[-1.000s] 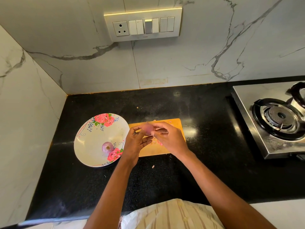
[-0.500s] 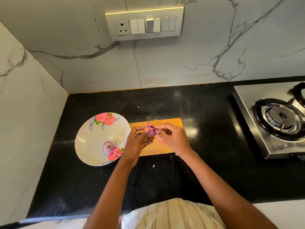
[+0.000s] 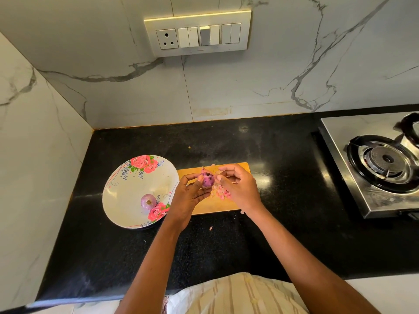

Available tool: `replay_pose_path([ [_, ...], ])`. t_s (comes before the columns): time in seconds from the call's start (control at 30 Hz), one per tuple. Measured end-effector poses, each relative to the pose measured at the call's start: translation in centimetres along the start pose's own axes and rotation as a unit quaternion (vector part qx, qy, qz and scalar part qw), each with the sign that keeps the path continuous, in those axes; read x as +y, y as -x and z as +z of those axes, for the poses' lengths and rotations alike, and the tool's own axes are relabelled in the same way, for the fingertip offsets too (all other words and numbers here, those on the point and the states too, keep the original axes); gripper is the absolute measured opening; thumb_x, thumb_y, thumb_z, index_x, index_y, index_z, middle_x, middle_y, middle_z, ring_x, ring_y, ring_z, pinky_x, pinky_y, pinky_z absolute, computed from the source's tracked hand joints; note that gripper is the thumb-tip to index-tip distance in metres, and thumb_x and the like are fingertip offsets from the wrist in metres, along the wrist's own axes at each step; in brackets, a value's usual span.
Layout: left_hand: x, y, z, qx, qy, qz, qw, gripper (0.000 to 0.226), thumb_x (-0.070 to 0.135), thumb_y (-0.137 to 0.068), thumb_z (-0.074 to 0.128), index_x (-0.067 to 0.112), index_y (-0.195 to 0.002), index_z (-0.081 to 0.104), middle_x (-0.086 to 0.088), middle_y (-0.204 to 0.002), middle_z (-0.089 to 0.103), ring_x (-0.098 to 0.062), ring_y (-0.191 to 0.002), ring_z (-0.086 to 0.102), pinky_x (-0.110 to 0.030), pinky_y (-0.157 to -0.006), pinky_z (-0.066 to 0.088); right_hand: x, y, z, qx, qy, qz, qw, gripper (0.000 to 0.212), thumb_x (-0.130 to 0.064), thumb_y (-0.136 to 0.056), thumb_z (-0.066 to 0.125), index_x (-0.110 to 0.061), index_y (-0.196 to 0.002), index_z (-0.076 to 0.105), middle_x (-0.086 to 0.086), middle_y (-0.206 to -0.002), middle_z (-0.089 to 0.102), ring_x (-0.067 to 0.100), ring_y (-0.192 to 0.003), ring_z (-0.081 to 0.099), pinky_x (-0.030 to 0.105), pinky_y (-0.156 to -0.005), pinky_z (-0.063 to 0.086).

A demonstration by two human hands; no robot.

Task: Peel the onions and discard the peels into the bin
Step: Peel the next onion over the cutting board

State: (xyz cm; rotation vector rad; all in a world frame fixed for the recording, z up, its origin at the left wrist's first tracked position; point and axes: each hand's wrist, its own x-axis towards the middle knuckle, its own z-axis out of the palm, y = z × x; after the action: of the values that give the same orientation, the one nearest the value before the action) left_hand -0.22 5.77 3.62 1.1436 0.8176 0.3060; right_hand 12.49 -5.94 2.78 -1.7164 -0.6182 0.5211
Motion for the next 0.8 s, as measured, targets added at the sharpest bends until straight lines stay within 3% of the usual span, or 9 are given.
replay_pose_path([
  [0.17, -0.2, -0.1, -0.5, -0.02, 0.031, -0.018, 0.999, 0.042, 0.027, -0.103, 0.052, 0.005, -0.139, 0.048, -0.017, -0.128, 0.065, -0.029, -0.105, 0.072, -0.045, -0.104, 0.053, 1.7, -1.2, -1.0, 0.026, 0.073, 0.082, 0.994, 0.008, -0.025, -0.091, 0.076, -0.029, -0.096, 0.072, -0.015, -0.096, 0.072, 0.003, -0.092, 0.067, 0.015, -0.074, 0.05],
  [0.27, 0.0, -0.2, -0.5, -0.02, 0.054, -0.022, 0.998, 0.041, 0.023, -0.105, 0.051, 0.004, -0.14, 0.046, -0.017, -0.13, 0.063, -0.027, -0.103, 0.073, -0.045, -0.104, 0.053, 2.5, -1.5, -0.9, 0.01, 0.137, 0.099, 0.986, 0.012, -0.026, -0.097, 0.068, -0.021, -0.106, 0.075, -0.009, -0.107, 0.072, 0.008, -0.099, 0.067, 0.016, -0.078, 0.046],
  [0.33, 0.0, -0.3, -0.6, -0.015, 0.065, -0.026, 0.997, 0.038, 0.022, -0.105, 0.05, 0.005, -0.14, 0.047, -0.017, -0.132, 0.06, -0.027, -0.103, 0.073, -0.044, -0.103, 0.054, 1.7, -1.2, -0.8, -0.007, 0.136, 0.076, 0.988, 0.021, -0.03, -0.098, 0.066, -0.018, -0.113, 0.074, -0.007, -0.114, 0.068, 0.006, -0.101, 0.063, 0.016, -0.081, 0.045],
  [0.43, 0.0, -0.4, -0.6, -0.005, 0.064, -0.026, 0.998, 0.034, 0.023, -0.107, 0.047, 0.007, -0.137, 0.049, -0.018, -0.132, 0.06, -0.027, -0.101, 0.073, -0.04, -0.098, 0.057, -0.5, -0.4, -0.4, -0.058, 0.05, 0.029, 0.997, 0.025, -0.034, -0.095, 0.07, -0.024, -0.117, 0.071, -0.015, -0.112, 0.069, -0.003, -0.101, 0.066, 0.008, -0.081, 0.048],
  [0.5, -0.1, -0.4, -0.5, -0.006, 0.044, -0.013, 0.999, 0.033, 0.026, -0.108, 0.044, 0.007, -0.135, 0.05, -0.019, -0.128, 0.063, -0.028, -0.1, 0.073, -0.038, -0.093, 0.059, -1.3, 0.1, 0.2, -0.085, 0.038, -0.008, 0.996, 0.026, -0.026, -0.093, 0.073, -0.024, -0.119, 0.071, -0.013, -0.112, 0.072, -0.005, -0.101, 0.067, 0.011, -0.082, 0.052],
  [0.63, -0.1, -0.3, 0.1, -0.002, 0.003, -0.009, 1.0, 0.038, 0.035, -0.103, 0.051, 0.012, -0.134, 0.054, -0.013, -0.12, 0.07, -0.026, -0.101, 0.074, -0.036, -0.092, 0.059, -1.1, 0.2, 0.8, -0.063, 0.082, -0.079, 0.992, 0.029, -0.018, -0.091, 0.075, -0.019, -0.12, 0.073, -0.01, -0.112, 0.074, -0.004, -0.102, 0.067, 0.017, -0.089, 0.056],
  [0.8, -0.1, -0.2, 0.1, -0.005, -0.018, 0.008, 1.0, 0.035, 0.034, -0.1, 0.059, 0.015, -0.13, 0.057, -0.007, -0.11, 0.076, -0.026, -0.1, 0.074, -0.037, -0.094, 0.059, -0.8, 0.3, 0.3, -0.056, 0.083, -0.094, 0.991, 0.027, -0.015, -0.091, 0.076, -0.014, -0.117, 0.075, -0.007, -0.109, 0.075, -0.005, -0.101, 0.068, 0.012, -0.086, 0.053],
])
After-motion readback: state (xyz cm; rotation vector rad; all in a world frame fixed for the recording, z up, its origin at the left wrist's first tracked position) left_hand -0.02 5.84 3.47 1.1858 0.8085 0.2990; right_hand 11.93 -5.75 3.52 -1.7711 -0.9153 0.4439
